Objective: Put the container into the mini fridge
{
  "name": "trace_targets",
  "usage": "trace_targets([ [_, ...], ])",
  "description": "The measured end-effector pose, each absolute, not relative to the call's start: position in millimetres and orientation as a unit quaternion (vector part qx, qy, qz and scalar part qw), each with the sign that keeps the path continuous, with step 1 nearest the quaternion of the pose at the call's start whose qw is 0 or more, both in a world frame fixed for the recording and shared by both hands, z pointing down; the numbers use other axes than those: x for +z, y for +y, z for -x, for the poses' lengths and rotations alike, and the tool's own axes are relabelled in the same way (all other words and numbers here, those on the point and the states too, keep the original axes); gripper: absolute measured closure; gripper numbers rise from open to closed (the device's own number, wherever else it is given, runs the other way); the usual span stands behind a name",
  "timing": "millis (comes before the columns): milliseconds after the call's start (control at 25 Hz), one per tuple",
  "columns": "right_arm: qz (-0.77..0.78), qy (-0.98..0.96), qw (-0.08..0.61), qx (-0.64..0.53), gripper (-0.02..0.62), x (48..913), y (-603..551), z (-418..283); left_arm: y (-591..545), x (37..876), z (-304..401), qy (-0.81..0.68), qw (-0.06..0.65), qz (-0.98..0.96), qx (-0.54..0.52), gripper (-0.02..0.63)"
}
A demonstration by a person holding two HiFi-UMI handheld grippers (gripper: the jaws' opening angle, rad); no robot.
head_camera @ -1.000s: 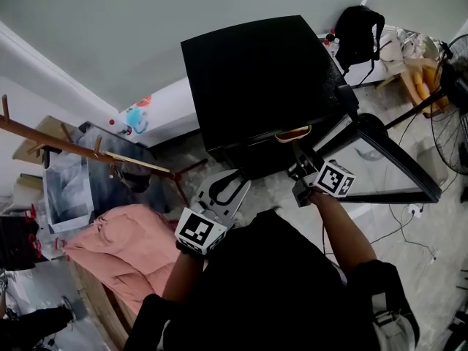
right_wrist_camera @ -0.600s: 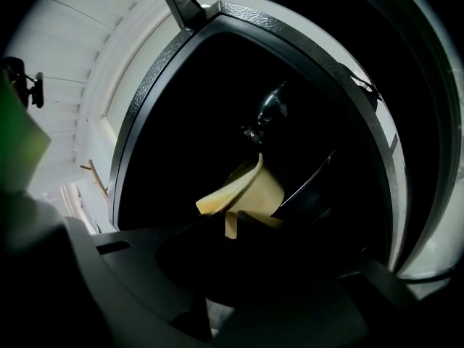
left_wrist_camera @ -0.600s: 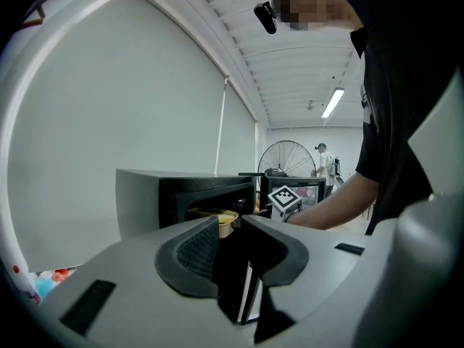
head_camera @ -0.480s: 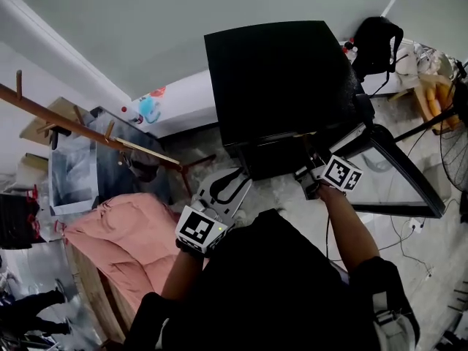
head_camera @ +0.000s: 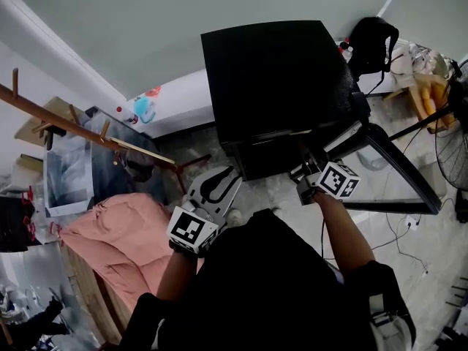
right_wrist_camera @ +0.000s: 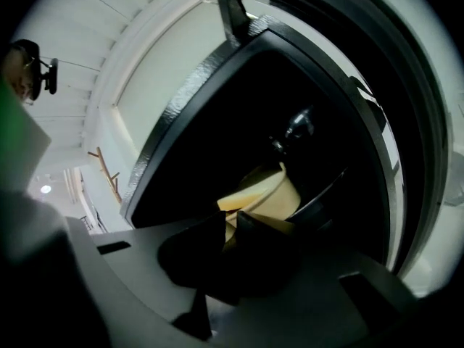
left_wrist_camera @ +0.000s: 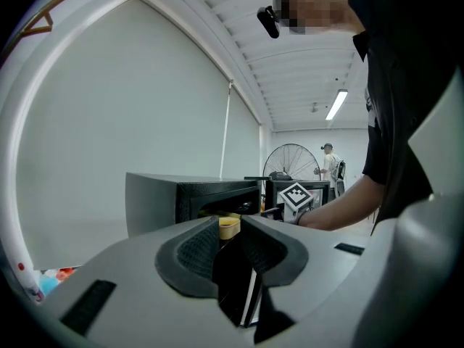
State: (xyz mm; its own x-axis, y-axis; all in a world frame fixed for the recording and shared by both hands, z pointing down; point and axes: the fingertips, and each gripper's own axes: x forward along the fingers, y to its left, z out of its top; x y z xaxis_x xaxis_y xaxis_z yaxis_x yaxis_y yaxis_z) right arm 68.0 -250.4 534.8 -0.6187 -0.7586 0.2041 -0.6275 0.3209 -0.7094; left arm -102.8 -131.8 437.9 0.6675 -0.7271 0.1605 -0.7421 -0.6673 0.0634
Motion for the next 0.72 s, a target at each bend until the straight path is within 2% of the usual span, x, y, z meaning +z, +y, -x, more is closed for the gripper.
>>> trace_targets([
  [360,0.423,0.847,0.098,-0.307,0.528,463,-217,-69,-145,415,117,-0.434,0.024,-0.900,0.031,0.523],
  [600,0.428,0.848,0.147,-0.275,0.528,415,-205,-78,-156,395,129,-0.455,0.024,-0.890,0.017,0.536],
  [720,0.439,0.853,0.146,-0.243,0.529,399,-201,-82,-159,386,134,-0.463,0.029,-0.886,-0.003,0.543],
])
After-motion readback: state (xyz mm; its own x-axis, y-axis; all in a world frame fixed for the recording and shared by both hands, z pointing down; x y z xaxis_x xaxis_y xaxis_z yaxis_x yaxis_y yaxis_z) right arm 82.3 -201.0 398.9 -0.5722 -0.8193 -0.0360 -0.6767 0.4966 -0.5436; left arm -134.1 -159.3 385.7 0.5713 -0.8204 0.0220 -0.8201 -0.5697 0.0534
